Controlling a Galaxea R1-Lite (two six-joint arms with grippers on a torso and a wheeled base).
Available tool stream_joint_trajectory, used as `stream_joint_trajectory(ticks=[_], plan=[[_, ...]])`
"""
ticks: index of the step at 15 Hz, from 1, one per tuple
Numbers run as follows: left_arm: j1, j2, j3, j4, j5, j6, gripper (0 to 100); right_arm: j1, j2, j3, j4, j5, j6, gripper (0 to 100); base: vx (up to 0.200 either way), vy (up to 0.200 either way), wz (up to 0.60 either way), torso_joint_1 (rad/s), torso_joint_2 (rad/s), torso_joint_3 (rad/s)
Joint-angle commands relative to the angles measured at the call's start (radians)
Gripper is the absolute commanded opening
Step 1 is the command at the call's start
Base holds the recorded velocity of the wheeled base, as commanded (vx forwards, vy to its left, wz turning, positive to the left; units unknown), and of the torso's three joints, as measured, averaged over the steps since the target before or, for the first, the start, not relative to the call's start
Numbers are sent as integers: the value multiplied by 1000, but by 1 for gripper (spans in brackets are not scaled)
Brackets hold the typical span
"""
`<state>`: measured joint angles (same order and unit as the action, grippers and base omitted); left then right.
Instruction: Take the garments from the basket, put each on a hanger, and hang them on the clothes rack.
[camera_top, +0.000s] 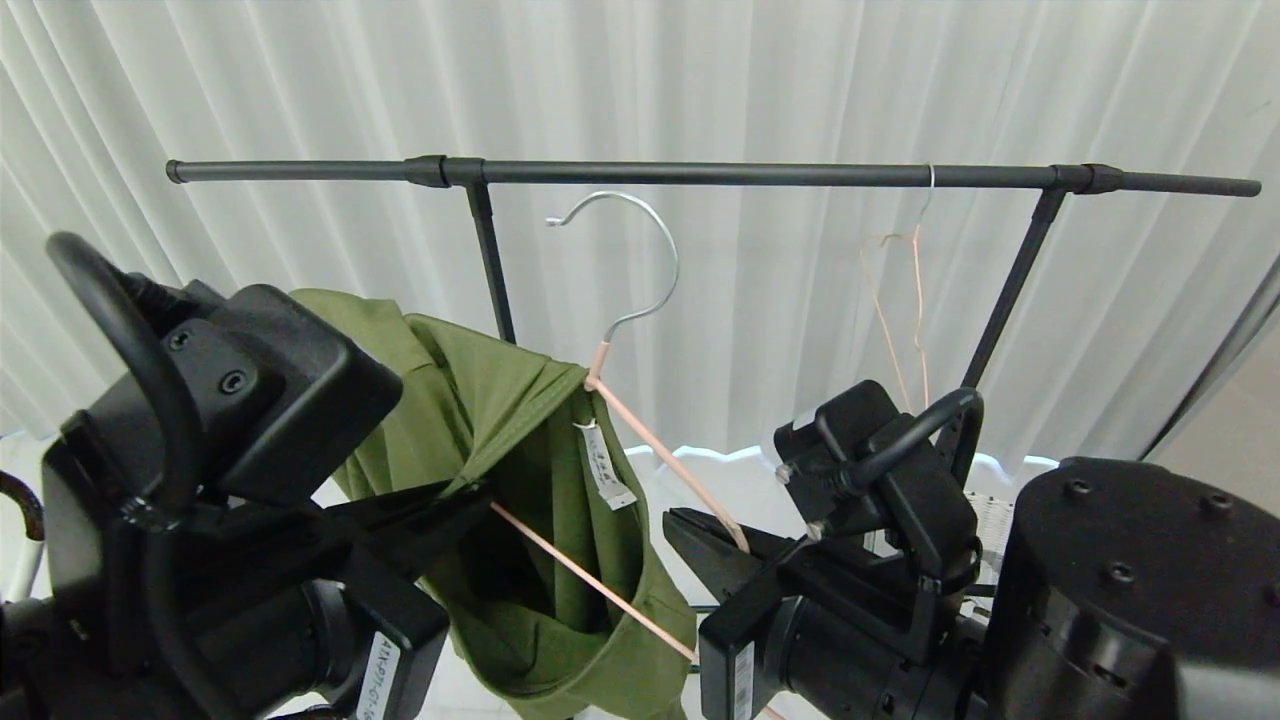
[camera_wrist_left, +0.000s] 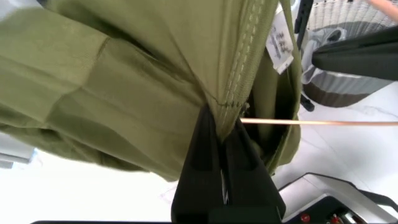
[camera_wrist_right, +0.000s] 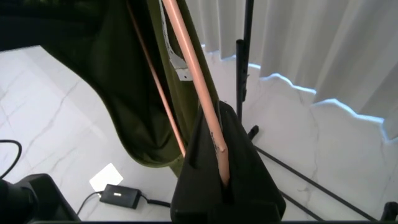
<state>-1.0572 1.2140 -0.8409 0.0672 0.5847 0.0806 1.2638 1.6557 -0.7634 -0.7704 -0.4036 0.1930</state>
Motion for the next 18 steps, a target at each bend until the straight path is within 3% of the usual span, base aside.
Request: stream_joint_trajectory(ticks=[1,8,13,14,18], plan=[[0,5,2,0,0,-1,0,2,-4,-2,-1,0,-3,0,0,0,0,0,0,0],[-6,7,-4,-4,-5,-1,0,0,-5,-1,-12,2,-14,0,0,0,0,0,0,0],[-23,61,-3,-109,-3,2,0,-35,-21,3,-12,6,-23,0,0,0,0,0,0,0],[-23,68,-3,-109,-5,2,100,-38,-22,3,-12,6,-23,0,0,0,0,0,0,0],[-23,64,8,-110,-3,1,100,-49,-40,4,-12,5,-23,0,0,0,0,0,0,0]])
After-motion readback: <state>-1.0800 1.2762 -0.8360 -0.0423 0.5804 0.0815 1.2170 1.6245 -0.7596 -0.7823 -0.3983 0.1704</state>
